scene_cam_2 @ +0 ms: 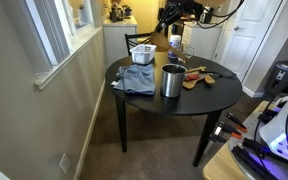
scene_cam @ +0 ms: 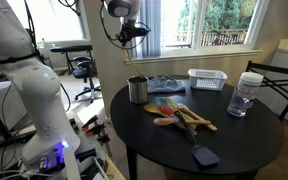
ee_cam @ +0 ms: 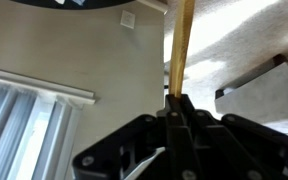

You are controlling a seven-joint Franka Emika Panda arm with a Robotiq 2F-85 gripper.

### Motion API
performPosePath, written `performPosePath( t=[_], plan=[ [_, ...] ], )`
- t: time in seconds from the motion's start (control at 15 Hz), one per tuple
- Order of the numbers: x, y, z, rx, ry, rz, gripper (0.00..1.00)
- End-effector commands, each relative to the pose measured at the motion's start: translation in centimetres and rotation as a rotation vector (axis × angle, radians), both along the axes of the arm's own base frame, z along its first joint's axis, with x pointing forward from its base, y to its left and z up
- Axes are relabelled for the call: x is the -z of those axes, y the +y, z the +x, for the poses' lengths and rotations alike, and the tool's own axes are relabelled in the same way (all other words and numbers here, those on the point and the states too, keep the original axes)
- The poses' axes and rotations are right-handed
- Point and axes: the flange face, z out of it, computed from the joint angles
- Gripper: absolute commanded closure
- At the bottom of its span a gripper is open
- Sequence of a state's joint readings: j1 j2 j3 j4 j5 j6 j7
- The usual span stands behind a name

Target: Put one wooden spoon in the utensil holder

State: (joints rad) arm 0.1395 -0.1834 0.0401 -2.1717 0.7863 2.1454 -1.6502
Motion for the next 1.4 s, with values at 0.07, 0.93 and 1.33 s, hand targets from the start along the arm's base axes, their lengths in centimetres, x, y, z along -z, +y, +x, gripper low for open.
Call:
performPosePath(
  t=[0.07,0.93,1.33],
  plan=[
    [-0.2,-6.3,-0.5,0.14,-0.113,0.162,0.96],
    [-0.2,-7.9,1.4,0.233,-0.178,0.347,0.96],
    [0.1,-8.1,1.5,0.289,-0.255,0.364,0.96]
  ],
)
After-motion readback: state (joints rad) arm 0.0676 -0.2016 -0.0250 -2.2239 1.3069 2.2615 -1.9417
